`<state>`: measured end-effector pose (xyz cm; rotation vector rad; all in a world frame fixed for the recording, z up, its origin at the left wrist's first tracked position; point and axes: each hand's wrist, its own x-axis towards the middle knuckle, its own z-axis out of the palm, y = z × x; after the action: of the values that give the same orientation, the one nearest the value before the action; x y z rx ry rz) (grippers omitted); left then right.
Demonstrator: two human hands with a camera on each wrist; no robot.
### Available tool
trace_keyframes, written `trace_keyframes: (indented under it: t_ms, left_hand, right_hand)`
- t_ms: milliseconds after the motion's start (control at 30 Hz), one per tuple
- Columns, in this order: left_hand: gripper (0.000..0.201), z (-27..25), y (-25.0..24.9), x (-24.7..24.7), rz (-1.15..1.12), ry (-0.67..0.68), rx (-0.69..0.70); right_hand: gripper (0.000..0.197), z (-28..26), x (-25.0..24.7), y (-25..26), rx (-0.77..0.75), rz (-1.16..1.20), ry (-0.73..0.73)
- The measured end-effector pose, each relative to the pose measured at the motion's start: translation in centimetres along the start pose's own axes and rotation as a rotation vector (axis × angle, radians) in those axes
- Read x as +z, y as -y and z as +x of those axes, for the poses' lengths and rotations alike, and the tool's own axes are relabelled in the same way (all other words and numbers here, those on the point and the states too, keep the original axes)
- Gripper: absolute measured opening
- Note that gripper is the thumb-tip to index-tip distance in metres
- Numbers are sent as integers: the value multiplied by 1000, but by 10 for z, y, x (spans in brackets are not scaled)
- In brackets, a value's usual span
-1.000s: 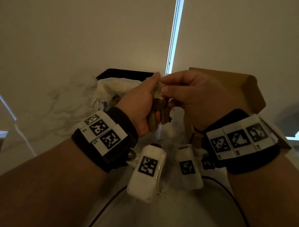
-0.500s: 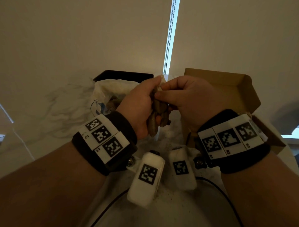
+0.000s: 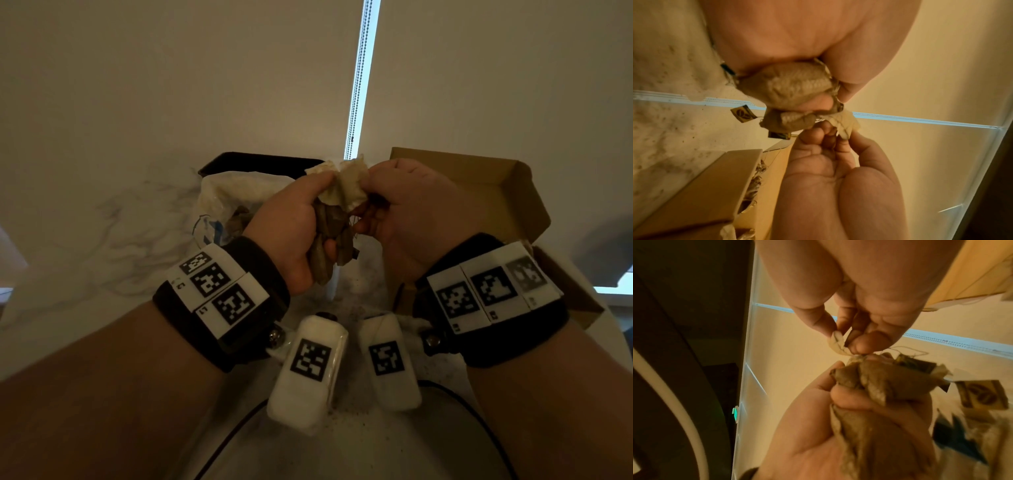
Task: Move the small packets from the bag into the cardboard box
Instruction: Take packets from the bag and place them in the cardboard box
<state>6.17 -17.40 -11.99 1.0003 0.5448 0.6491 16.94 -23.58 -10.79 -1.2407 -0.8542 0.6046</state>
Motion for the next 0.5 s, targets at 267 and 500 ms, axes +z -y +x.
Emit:
trace_keyframes:
  t_ms: [267, 500]
  left_hand:
    - [20, 3, -3, -3, 83, -57, 20]
    - [20, 8, -11, -10, 33, -113, 40]
  right_hand:
    - [16, 0, -2, 5, 39, 163, -111]
    - [42, 2, -5, 8, 39, 155, -118]
